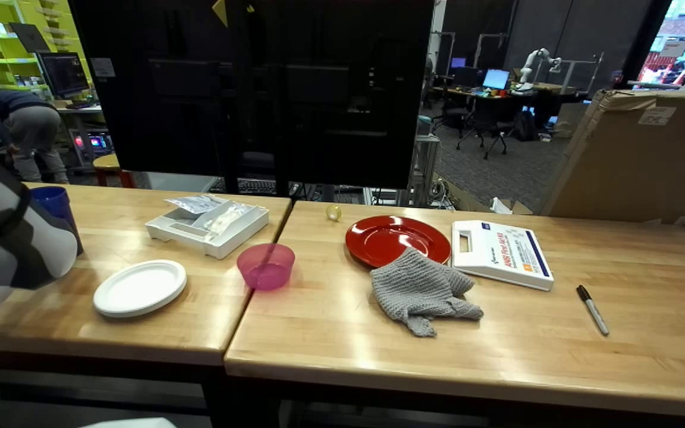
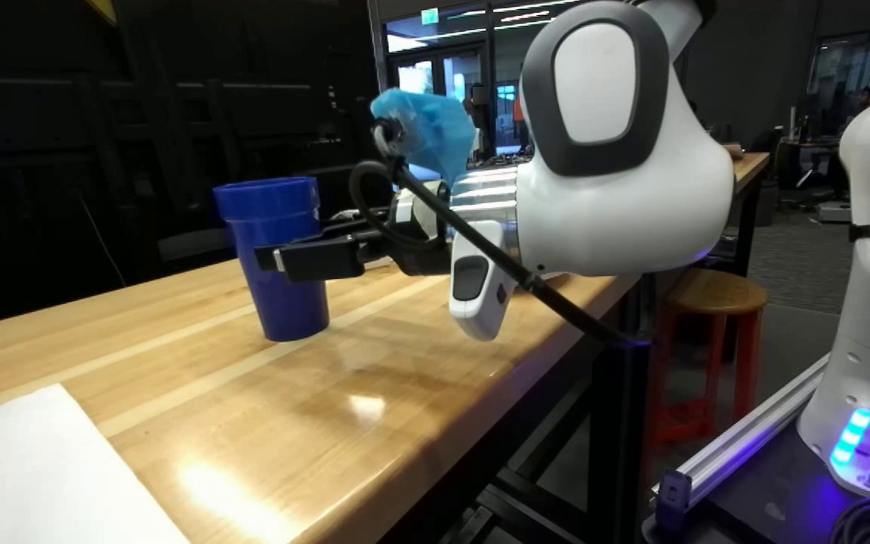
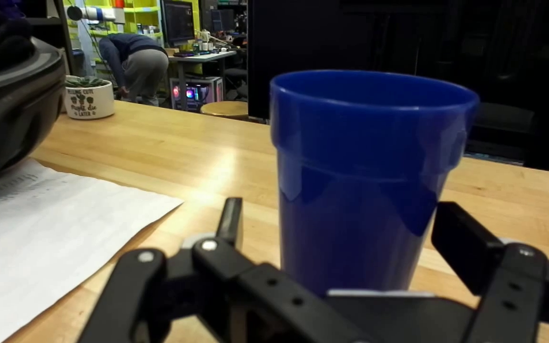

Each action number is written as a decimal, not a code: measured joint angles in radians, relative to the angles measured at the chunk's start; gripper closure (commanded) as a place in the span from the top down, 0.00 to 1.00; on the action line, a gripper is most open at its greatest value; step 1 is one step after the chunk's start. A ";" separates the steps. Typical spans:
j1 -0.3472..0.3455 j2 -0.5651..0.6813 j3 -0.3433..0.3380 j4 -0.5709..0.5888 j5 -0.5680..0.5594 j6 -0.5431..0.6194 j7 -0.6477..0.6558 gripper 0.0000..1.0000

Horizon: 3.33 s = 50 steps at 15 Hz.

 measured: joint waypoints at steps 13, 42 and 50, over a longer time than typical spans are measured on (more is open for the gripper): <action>-0.009 0.142 0.000 0.133 0.000 0.022 -0.089 1.00; -0.005 0.257 -0.016 0.265 0.000 0.048 -0.158 0.58; -0.073 0.216 -0.048 0.230 0.026 0.041 -0.159 0.58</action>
